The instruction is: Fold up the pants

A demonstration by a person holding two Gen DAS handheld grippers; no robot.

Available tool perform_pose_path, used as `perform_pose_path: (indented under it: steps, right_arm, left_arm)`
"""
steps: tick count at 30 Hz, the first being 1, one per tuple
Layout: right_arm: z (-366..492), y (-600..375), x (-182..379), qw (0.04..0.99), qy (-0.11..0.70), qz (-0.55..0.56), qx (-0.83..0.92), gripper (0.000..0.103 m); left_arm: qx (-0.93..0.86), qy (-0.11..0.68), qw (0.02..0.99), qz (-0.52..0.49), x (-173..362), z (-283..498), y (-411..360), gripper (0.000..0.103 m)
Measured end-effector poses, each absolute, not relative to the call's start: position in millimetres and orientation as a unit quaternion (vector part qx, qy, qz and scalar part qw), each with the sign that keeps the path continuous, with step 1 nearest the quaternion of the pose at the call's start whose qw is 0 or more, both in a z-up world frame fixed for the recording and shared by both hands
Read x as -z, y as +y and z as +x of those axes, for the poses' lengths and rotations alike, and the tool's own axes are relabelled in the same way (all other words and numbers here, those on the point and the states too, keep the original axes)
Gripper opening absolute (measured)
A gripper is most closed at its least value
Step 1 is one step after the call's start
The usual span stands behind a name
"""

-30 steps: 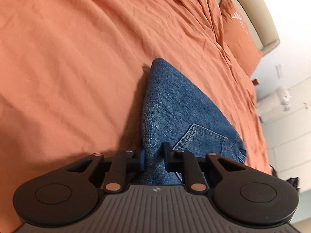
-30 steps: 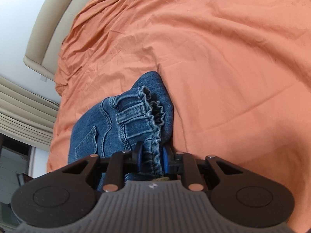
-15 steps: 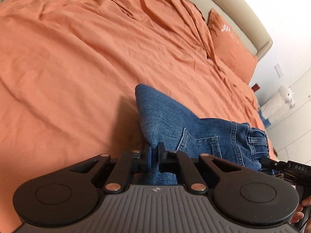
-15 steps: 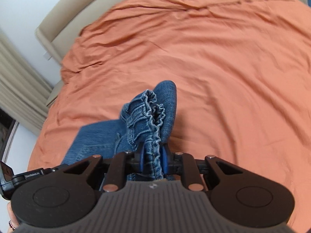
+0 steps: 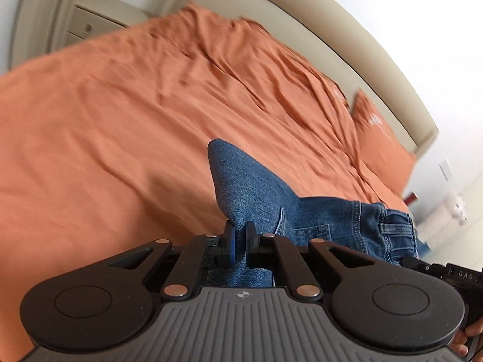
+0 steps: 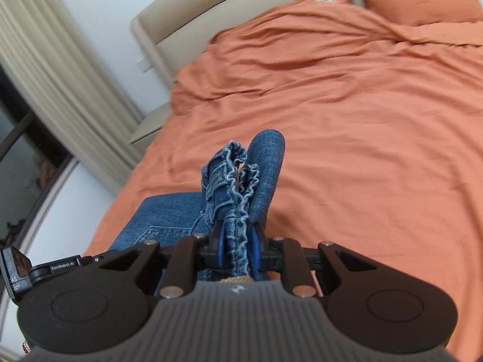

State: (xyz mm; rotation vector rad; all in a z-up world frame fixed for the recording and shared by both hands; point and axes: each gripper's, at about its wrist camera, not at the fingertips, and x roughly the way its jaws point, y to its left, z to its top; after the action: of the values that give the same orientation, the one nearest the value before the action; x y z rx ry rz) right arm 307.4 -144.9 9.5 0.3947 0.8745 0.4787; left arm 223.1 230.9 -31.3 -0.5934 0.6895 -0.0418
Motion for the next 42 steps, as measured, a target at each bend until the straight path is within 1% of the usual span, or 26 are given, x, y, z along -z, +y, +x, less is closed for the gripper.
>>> perform_pose_path:
  steps: [5, 8, 12, 17, 21, 24, 26, 29, 32, 33, 35, 36, 39, 41, 42]
  right_arm:
    - [315.4, -78.2, 10.4, 0.838, 0.423, 0.222, -0.264, 0.014]
    - [316.6, -46.0, 28.2, 0.826, 0.427, 0.24, -0.28, 0.014]
    - [324.3, -21.7, 65.3, 0.813, 0.444, 0.257, -0.276, 0.014]
    - [331.6, -24.0, 115.1, 0.807, 0.486, 0.235, -0.239, 0.014]
    - [334.4, -41.2, 144.0, 0.805, 0.501, 0.238, -0.209, 0.014]
    - [335.0, -34.6, 159.5, 0.818, 0.504, 0.201, -0.19, 0.014]
    - [332.3, -29.5, 166.4, 0.825, 0.504, 0.184, -0.18, 0.015]
    - [332.1, -26.5, 169.5, 0.828, 0.505, 0.17, -0.176, 0.017]
    - [333.0, -28.7, 165.8, 0.825, 0.51, 0.169, -0.177, 0.019]
    - [333.1, -28.1, 162.5, 0.827, 0.509, 0.161, -0.178, 0.022]
    - [330.8, -25.3, 151.1, 0.837, 0.5, 0.132, -0.178, 0.034]
    - [327.5, -25.0, 143.6, 0.846, 0.489, 0.116, -0.179, 0.041]
    - [318.3, -26.0, 118.5, 0.881, 0.432, 0.07, -0.181, 0.04]
    - [321.6, -23.7, 106.1, 0.892, 0.406, 0.069, -0.184, 0.04]
    - [326.2, -20.2, 102.0, 0.892, 0.401, 0.075, -0.195, 0.032]
  left_arm:
    - [-0.024, 0.326, 0.912, -0.248, 15.1, 223.3, 272.1, 0.005]
    - [-0.043, 0.327, 0.916, -0.227, 14.4, 226.9, 287.4, 0.005]
    - [-0.055, 0.344, 0.909, -0.229, 46.3, 233.1, 298.3, 0.005]
    - [-0.069, 0.367, 0.896, -0.238, 101.1, 232.7, 309.6, 0.005]
    - [-0.067, 0.371, 0.882, -0.284, 124.1, 232.4, 331.4, 0.006]
    - [-0.064, 0.378, 0.874, -0.3, 138.3, 233.0, 337.9, 0.008]
    - [-0.074, 0.389, 0.876, -0.275, 145.7, 236.8, 332.2, 0.014]
    - [-0.082, 0.407, 0.878, -0.239, 154.7, 241.6, 328.1, 0.02]
    - [-0.078, 0.413, 0.875, -0.239, 150.5, 240.8, 332.3, 0.023]
    - [-0.08, 0.414, 0.874, -0.242, 146.2, 239.3, 334.8, 0.023]
    - [-0.084, 0.403, 0.877, -0.247, 134.8, 232.9, 341.2, 0.024]
    - [-0.087, 0.397, 0.88, -0.247, 129.7, 230.1, 344.2, 0.024]
    - [-0.086, 0.379, 0.89, -0.236, 113.1, 229.4, 348.3, 0.024]
    - [-0.074, 0.372, 0.899, -0.22, 105.9, 236.3, 344.6, 0.024]
    - [-0.066, 0.37, 0.902, -0.211, 104.0, 240.4, 340.4, 0.024]
